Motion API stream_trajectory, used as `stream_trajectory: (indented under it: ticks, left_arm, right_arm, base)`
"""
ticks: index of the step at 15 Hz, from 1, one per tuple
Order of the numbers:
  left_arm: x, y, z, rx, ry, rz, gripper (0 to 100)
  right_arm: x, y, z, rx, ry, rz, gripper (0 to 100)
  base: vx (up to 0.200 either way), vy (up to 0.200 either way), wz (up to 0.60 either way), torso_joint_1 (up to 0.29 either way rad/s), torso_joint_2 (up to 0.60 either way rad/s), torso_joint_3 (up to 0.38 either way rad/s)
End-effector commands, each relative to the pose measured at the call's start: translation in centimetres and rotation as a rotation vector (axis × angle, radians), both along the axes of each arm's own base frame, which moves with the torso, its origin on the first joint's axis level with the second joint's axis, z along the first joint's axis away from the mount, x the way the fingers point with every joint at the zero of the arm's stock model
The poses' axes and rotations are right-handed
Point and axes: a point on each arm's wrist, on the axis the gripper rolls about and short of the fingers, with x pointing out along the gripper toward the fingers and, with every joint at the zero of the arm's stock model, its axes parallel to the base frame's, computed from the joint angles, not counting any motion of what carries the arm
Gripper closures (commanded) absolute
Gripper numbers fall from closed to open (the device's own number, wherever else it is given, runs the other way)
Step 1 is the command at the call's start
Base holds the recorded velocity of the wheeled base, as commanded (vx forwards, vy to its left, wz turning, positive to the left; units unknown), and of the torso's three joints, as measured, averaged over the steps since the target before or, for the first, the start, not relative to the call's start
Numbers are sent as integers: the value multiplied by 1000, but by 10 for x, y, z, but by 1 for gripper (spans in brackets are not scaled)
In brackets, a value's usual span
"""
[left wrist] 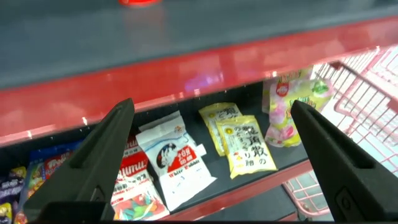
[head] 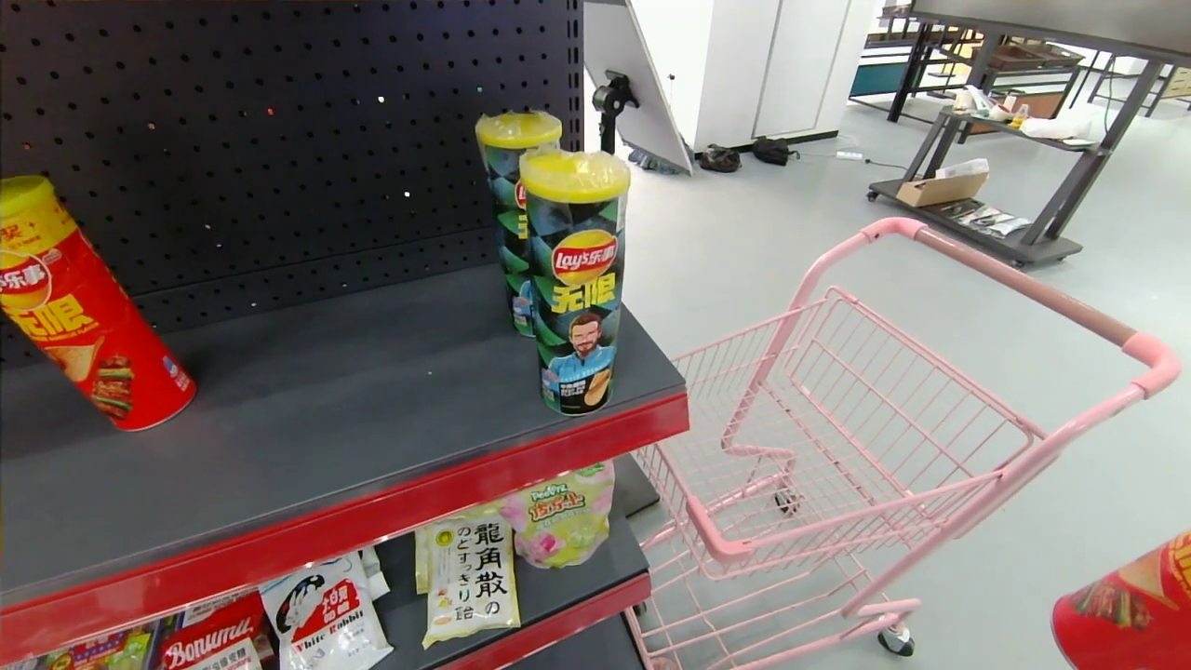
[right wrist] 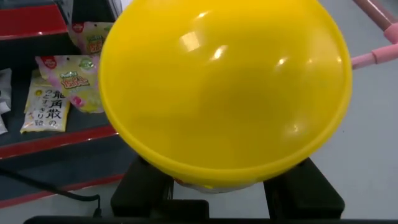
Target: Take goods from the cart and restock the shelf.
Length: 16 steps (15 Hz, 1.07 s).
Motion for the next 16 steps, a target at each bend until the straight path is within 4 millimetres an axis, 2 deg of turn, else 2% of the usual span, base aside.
stream_trajectory:
  ticks: [1, 12, 14, 16]
  left_arm:
    - [0, 0, 0, 0, 1, 0, 0]
    - [0, 0, 0, 0, 1, 1, 0]
    - [0, 0, 0, 0, 1, 1, 0]
    - [0, 0, 0, 0, 1, 1, 0]
  right_arm:
    - [0, 0, -2, 0, 4, 1, 100]
    - [3, 0, -7, -41, 31, 19, 100]
    - [4, 0, -7, -42, 34, 16, 100]
    - [3, 0, -8, -43, 34, 20, 100]
  base:
    - [0, 0, 0, 222, -603, -378]
    - [0, 0, 0, 165, -401, -241]
    - [0, 0, 0, 23, -35, -23]
    - [0, 0, 600, 10, -15, -12]
